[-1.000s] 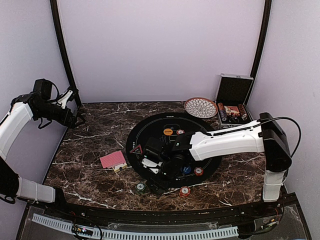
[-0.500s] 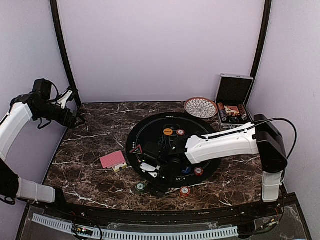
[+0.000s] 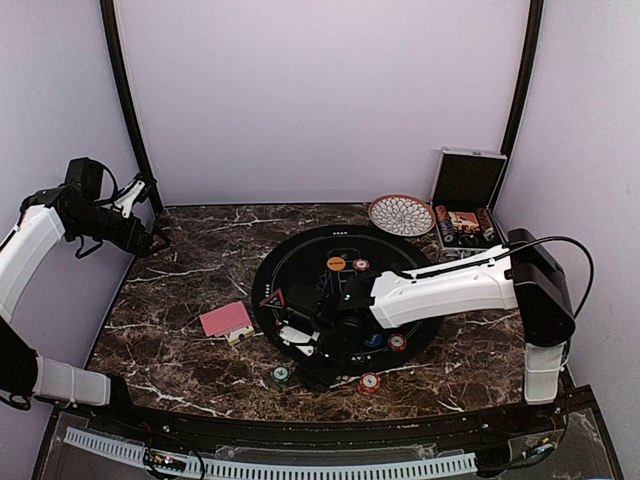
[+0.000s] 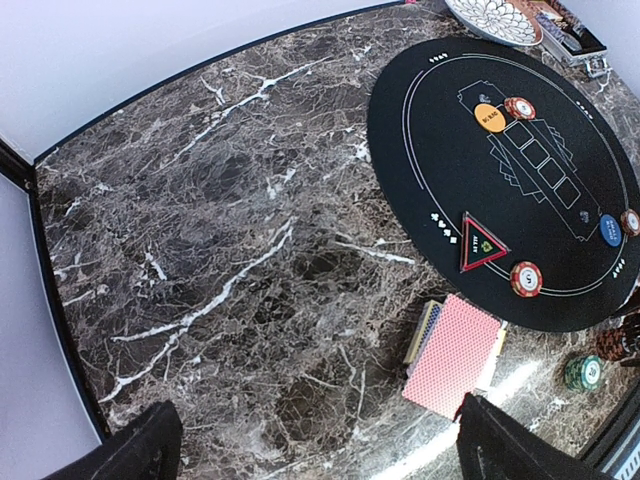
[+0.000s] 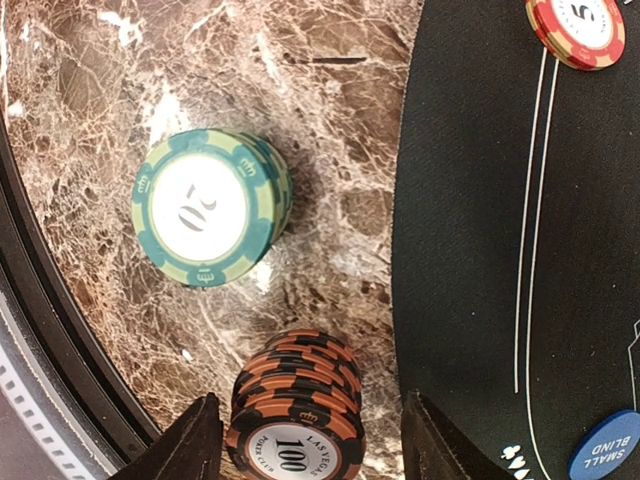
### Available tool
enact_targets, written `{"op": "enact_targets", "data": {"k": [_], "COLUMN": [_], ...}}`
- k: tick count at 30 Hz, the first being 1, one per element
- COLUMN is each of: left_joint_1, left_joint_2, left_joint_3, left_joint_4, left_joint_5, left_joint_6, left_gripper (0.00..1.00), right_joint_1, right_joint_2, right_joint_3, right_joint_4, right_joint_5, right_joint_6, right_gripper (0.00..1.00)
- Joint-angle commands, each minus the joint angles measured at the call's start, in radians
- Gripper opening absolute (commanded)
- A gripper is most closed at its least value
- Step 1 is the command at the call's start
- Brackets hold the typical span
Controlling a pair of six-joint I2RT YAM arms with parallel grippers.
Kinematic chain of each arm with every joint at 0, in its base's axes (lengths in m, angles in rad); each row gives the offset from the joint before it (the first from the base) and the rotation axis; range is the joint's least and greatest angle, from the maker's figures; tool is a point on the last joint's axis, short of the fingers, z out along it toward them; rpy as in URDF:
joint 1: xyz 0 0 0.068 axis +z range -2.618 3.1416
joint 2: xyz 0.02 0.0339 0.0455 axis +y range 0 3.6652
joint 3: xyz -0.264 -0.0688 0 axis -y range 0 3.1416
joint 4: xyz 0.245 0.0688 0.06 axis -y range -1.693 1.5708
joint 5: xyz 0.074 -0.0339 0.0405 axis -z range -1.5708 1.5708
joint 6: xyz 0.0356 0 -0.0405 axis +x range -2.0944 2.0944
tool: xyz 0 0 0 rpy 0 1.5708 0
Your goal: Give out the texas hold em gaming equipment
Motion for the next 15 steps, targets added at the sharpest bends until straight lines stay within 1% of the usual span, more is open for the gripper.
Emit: {"op": "enact_targets", "data": {"k": [1,6,10,15], "left_joint_1": [-0.002,-0.002,-0.002,-0.002], "left_joint_2": [-0.035,-0.038,-0.038,-0.038], "left_joint_3": [0.019,0.016,0.016,0.016], "left_joint_4": [-0.026,-0.026,-0.027,-0.03], "left_joint_5": [-0.003,-0.005,-0.002,-0.005], "left_joint_6": [0.014,0.016,0.017,0.019], "left_gripper": [0.99,0.99,0.99,0.99], "right_joint_1": [0.018,0.018,0.018,0.018], "right_joint_2": [0.019,0.022,0.015,-0.007], "right_joint_3": [0.027,0.03,0.032,0.049], "right_joint_4": [0.007,0.008,0.008,-0.014], "right_joint_5": [0.002,0.001,0.011,0.025], "right_joint_6": [-0.008,-0.008,-0.005,-0.005], "right_gripper": [0.6,0.56,0.45,0.36]}}
